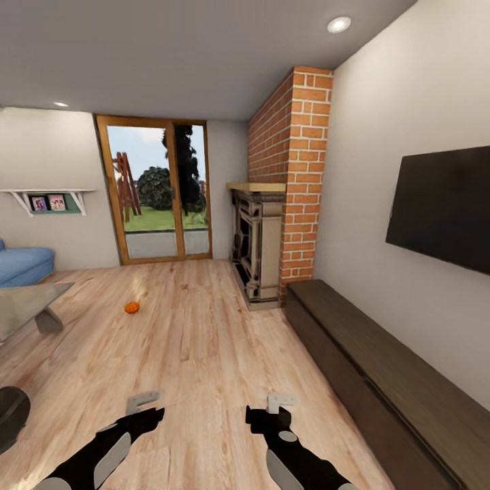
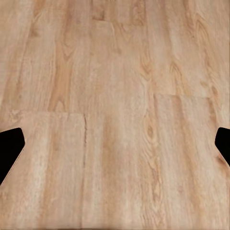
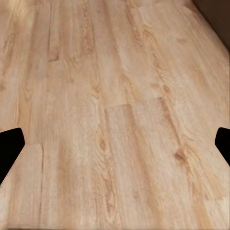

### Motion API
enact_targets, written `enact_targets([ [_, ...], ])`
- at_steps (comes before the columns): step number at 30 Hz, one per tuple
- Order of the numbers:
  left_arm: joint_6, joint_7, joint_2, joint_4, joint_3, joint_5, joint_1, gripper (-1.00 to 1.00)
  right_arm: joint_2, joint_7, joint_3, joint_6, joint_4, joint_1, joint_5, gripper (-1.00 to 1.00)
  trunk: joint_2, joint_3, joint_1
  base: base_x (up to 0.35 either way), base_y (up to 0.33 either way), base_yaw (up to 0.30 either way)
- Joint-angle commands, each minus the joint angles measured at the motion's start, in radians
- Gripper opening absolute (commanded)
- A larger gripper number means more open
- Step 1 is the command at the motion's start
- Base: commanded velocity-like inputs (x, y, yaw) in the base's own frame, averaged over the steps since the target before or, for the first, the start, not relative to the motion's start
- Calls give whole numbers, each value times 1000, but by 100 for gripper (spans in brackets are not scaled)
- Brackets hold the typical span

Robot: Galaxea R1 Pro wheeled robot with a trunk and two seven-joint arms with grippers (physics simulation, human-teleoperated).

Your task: Place each of the two pumpkins and all three candles from the living room inside a cabinet in the living room (use any cabinet), then make sure every cabinet is closed, and position the cauldron so it is next to a table in the living room.

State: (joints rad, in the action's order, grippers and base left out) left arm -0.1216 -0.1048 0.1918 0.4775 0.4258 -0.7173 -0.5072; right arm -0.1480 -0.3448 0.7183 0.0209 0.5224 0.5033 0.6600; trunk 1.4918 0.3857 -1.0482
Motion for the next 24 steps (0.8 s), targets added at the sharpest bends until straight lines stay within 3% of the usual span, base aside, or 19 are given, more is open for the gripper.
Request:
enact_targets([
  [1,-3,-9,1,3,8,-10,-1,100,1,-8,8,2,1,1,10,100,-7,-2,4,0,0,277],
  [4,-3,-9,1,4,8,-10,-1,100,1,-8,9,2,2,1,10,100,-28,-11,15,0,0,277],
  [24,-4,-9,1,13,9,-9,-1,100,0,-8,9,2,2,1,10,100,-28,-11,15,0,0,277],
])
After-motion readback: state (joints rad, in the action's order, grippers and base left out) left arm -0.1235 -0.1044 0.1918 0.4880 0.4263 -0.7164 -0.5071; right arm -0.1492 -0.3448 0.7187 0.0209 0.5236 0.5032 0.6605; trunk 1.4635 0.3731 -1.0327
